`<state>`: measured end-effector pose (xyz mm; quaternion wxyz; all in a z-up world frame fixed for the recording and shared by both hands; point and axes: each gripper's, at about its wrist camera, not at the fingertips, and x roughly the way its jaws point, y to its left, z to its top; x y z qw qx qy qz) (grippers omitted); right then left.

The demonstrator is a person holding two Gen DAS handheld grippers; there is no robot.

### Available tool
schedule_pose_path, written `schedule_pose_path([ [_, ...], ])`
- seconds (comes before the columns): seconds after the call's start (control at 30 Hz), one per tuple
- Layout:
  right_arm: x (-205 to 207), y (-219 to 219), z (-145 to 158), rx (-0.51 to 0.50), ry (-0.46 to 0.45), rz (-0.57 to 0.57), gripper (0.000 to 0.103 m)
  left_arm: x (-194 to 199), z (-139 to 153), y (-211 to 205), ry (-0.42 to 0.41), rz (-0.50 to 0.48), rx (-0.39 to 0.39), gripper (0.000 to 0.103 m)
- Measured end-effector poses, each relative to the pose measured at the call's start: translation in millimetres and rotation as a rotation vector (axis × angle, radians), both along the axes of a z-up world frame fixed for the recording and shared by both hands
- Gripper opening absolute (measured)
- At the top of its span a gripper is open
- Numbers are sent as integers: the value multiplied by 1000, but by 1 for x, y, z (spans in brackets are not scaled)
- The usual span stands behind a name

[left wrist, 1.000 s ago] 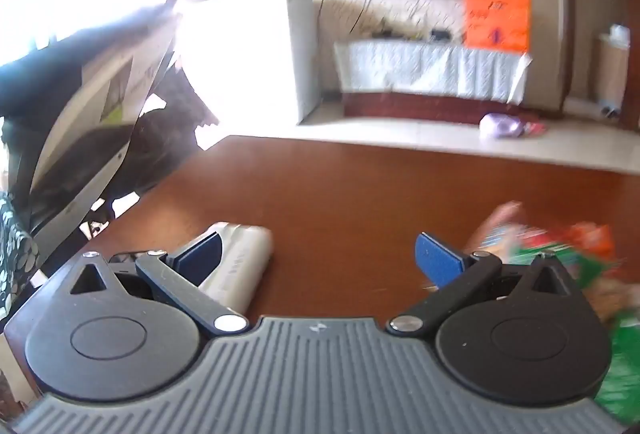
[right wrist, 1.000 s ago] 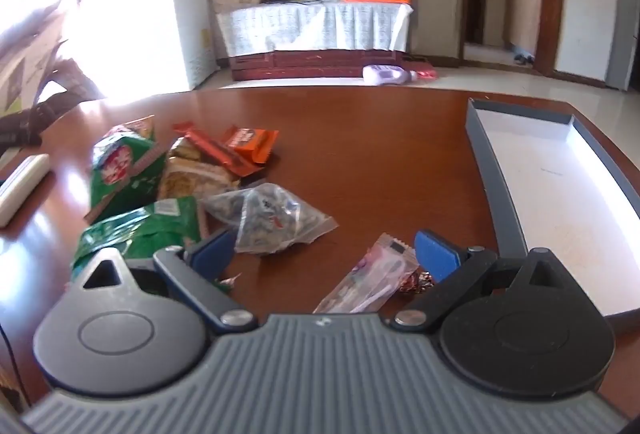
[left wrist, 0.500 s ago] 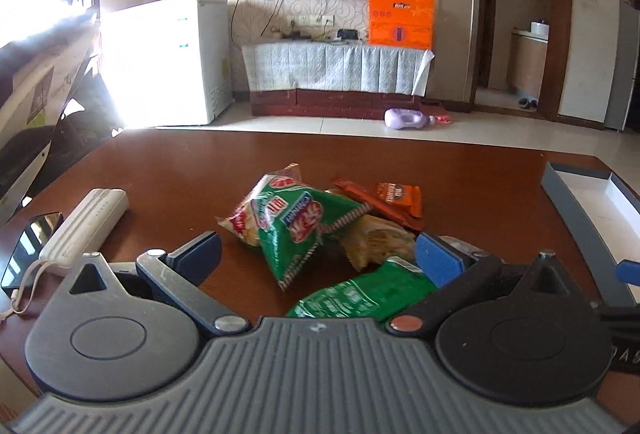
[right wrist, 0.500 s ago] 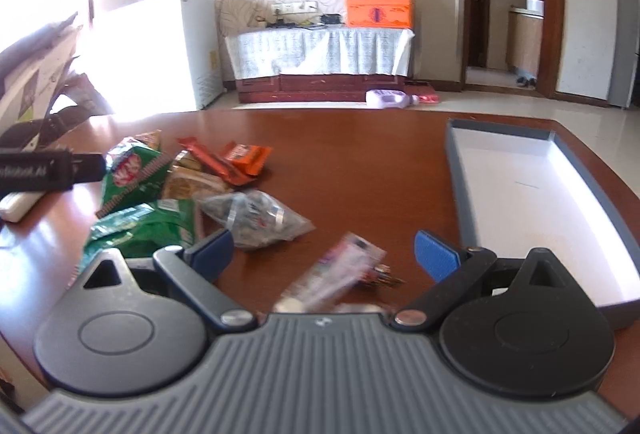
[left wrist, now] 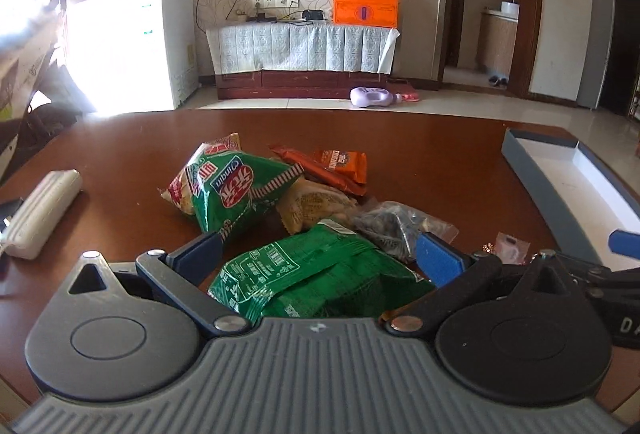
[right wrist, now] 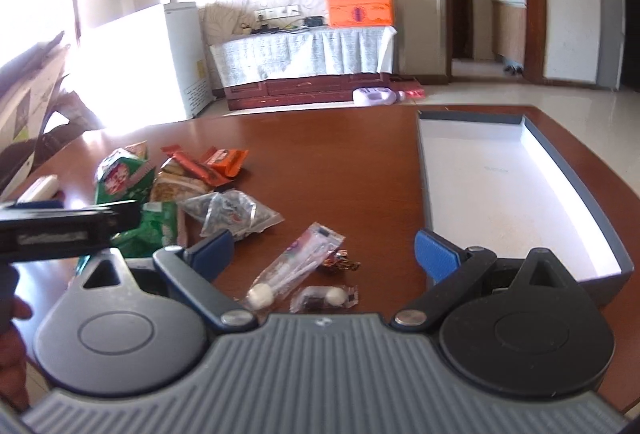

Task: Organize snacks
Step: 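Move both tools toward the snack pile on the table, then position left tool over green chip bag while right tool approaches small clear candy packet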

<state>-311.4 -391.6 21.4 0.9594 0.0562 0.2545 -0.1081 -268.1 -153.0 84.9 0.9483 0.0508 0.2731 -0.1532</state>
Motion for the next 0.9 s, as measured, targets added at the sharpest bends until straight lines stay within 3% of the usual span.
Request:
schedule_pose_path([
  [0.17,-2,16,0,-67,-11,52,99,0,-5,-7,-23,13,38,103],
  [0.4,-5,18,-2,-46,-6,38,99,2,-9,-8,-9,3,-28,103],
  [0.9,-11,32,6,-106,10,69,99,6,-17,-12,16,29,-32,103],
])
